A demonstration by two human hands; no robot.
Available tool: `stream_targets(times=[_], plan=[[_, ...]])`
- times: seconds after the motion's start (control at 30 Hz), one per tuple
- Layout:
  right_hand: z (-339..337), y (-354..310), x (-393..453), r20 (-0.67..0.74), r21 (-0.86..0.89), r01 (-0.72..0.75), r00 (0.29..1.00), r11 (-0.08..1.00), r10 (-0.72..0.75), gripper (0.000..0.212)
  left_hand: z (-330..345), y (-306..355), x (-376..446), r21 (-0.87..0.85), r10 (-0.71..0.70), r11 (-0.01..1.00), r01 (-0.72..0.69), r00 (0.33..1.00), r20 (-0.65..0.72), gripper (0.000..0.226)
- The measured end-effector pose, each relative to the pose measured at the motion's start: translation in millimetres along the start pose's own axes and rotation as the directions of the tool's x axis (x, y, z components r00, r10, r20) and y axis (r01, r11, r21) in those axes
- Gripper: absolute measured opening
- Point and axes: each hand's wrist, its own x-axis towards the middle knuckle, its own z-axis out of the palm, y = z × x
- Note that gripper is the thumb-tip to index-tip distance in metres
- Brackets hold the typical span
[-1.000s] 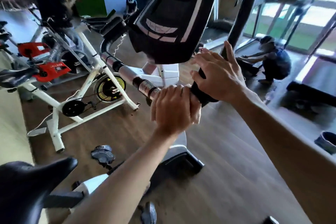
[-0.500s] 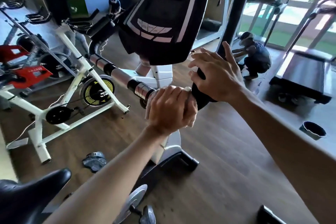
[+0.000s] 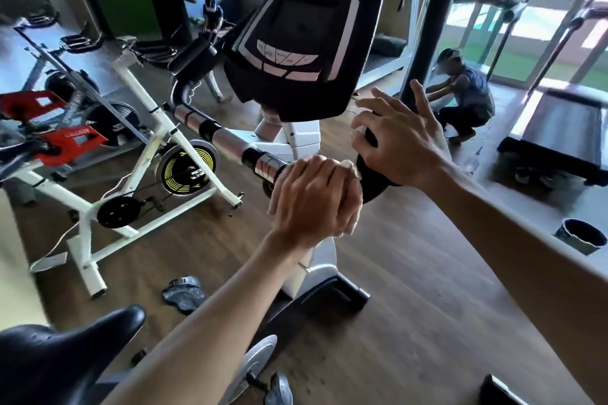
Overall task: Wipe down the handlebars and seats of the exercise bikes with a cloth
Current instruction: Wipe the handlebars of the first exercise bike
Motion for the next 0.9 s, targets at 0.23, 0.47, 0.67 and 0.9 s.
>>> stream_targets(times=[0.23, 0.47, 0.67, 0.9], plan=[[-0.4, -6.1, 2.5, 0.046, -0.030, -0.016, 0.999, 0.999, 0.017, 0.047, -1.8, -24.5, -6.4, -0.013, 0.095, 0.995, -0.095, 0.995, 0.020, 0.029], [11.8, -20.9, -8.1, 0.001, -0.149, -0.024, 1.000, 0.989, 0.024, 0.073, 1.8, -94.1, 7.5, -0.201, 0.201, 0.960, -0.194, 0.979, 0.018, 0.037], [13.8, -28.8, -9.0, -0.025, -0.192, -0.082, 0.997, 0.978, 0.078, 0.065, 7.2, -48.6, -5.9, -0.173, -0.018, 0.985, 0.021, 1.000, 0.017, 0.026], [14.2, -33.1, -10.8, -0.050, -0.198, -0.116, 0.993, 0.973, 0.108, 0.066, 9.3, -87.5, 6.0, -0.257, 0.299, 0.927, -0.273, 0.952, 0.069, 0.031]])
